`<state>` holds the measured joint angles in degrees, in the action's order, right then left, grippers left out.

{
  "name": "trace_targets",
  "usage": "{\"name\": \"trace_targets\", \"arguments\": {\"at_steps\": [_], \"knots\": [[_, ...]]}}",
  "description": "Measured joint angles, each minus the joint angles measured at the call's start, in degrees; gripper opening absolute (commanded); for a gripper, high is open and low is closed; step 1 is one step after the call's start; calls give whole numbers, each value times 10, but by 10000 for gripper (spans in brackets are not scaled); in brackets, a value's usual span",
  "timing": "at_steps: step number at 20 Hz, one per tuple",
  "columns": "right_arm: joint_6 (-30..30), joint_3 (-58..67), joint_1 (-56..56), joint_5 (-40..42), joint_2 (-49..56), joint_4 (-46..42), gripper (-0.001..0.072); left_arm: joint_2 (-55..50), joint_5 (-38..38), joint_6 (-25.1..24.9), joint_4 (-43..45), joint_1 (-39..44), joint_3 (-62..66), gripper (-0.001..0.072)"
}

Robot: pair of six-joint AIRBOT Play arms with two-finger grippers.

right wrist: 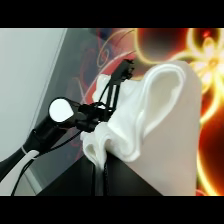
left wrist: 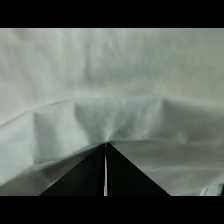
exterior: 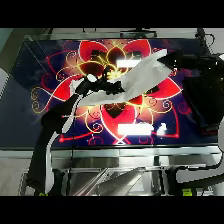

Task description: Fold the shirts.

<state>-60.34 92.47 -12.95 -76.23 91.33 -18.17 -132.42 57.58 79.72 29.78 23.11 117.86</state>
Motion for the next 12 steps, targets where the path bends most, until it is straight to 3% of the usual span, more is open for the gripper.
{"name": "trace_targets", "arguments": {"at_steps": [2, 6, 9, 12], "knots": [[-4, 0, 27, 3, -5, 6, 19, 4, 24, 3, -34, -12, 7, 7], [-12, 1, 114, 67, -7, 13, 20, 69, 152, -34, -161, -103, 6, 6], [-7, 1, 220, 181, 11, 30, 20, 151, 246, -55, -260, -211, -7, 8], [41, 1, 344, 333, 56, 83, 20, 223, 307, -74, -313, -319, -13, 8]]}}
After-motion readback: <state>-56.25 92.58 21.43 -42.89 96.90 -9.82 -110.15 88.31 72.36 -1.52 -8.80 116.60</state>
